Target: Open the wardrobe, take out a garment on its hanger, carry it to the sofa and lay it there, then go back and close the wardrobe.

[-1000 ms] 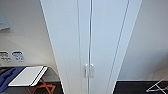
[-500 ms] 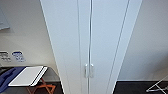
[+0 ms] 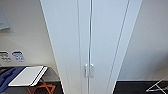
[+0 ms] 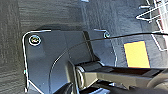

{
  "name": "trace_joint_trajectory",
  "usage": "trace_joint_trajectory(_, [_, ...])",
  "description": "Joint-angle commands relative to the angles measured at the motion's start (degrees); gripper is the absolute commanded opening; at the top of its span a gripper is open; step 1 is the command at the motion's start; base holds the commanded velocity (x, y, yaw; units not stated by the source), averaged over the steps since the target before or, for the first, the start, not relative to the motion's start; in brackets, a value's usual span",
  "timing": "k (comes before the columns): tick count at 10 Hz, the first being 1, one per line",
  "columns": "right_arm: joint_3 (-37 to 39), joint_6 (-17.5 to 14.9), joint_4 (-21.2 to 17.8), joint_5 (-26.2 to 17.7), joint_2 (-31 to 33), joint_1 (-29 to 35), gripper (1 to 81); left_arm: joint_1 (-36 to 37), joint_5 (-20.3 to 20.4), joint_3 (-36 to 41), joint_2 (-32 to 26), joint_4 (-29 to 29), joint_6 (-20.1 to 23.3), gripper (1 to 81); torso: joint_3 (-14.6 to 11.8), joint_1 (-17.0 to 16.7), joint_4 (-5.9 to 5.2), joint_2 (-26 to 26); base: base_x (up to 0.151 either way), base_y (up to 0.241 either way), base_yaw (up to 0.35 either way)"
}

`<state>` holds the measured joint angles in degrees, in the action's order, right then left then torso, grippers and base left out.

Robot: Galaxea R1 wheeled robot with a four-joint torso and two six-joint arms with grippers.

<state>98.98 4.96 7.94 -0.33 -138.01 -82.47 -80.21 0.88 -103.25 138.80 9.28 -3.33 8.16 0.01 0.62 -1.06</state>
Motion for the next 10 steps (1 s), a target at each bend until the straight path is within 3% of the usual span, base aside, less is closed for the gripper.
trace_joint_trajectory(1, [-14.2,-0.3,0.6,-2.0,11.0,9.3,81.1,9.0,-2.9,12.8,-9.8,2.4,0.4,81.1,0.0,0.0,0.0,0.0,0.0,0.0,0.0])
trace_joint_trajectory(5, [-25.9,-0.3,0.5,-2.6,18.4,19.2,81.1,18.1,-2.6,21.2,-16.0,5.7,0.4,81.1,0.0,0.0,0.0,0.0,0.0,0.0,0.0])
trace_joint_trajectory(10, [-32.3,0.3,-0.1,-3.1,22.0,31.3,81.1,29.1,-5.0,26.9,-21.5,5.2,0.1,81.1,0.1,0.1,0.0,0.1,0.0,0.0,0.0])
